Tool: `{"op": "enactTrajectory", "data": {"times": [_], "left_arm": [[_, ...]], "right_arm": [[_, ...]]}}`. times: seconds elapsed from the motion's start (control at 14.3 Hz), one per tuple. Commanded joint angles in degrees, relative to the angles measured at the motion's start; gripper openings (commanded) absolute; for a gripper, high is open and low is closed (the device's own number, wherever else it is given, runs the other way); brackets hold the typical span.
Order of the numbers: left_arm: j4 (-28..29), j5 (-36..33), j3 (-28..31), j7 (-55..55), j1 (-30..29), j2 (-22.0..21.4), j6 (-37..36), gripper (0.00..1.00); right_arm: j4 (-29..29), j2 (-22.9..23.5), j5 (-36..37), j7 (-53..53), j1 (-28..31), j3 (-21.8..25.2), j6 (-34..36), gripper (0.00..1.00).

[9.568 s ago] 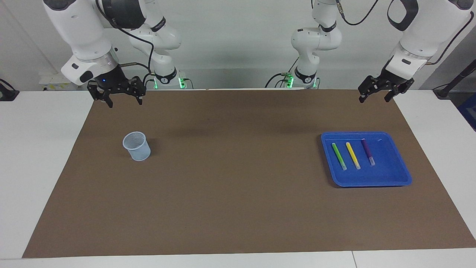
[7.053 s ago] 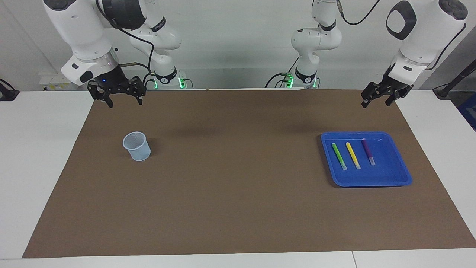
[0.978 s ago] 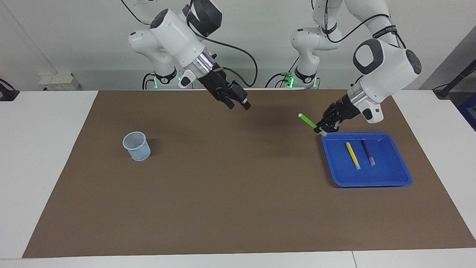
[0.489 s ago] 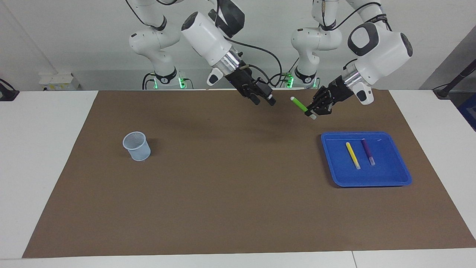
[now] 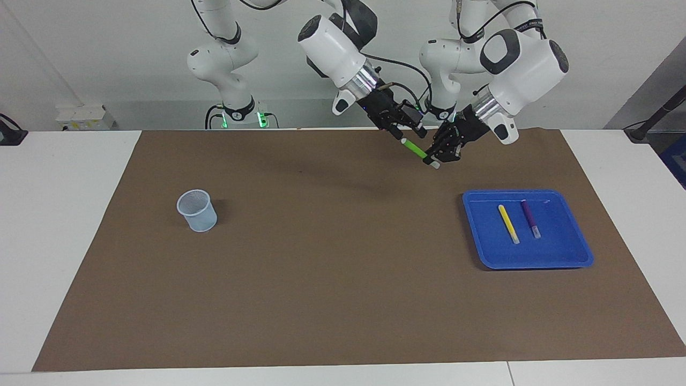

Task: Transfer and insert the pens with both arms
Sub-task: 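Grasp the green pen with the right gripper and open the left gripper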

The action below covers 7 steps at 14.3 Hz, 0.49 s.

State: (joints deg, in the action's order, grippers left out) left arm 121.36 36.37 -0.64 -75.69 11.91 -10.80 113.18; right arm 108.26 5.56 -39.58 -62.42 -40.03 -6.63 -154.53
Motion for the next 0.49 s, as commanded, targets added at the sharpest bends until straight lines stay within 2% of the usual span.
{"op": "enactTrajectory", "data": {"times": [0.0,0.21,0.42], "left_arm": [[1.86,0.98,0.73,-1.56,1.1,-1.68,1.61,0.0],[1.86,0.98,0.73,-1.83,1.1,-1.77,1.61,0.0],[1.86,0.98,0.73,-1.92,1.1,-1.94,1.61,0.0]], "right_arm": [[-0.24,0.33,-1.2,0.54,0.04,0.04,-0.07,1.0],[-0.24,0.76,-1.2,1.34,0.13,0.12,-0.51,0.9],[-0.15,0.76,-1.2,1.07,0.13,0.04,-0.42,0.76]]}}
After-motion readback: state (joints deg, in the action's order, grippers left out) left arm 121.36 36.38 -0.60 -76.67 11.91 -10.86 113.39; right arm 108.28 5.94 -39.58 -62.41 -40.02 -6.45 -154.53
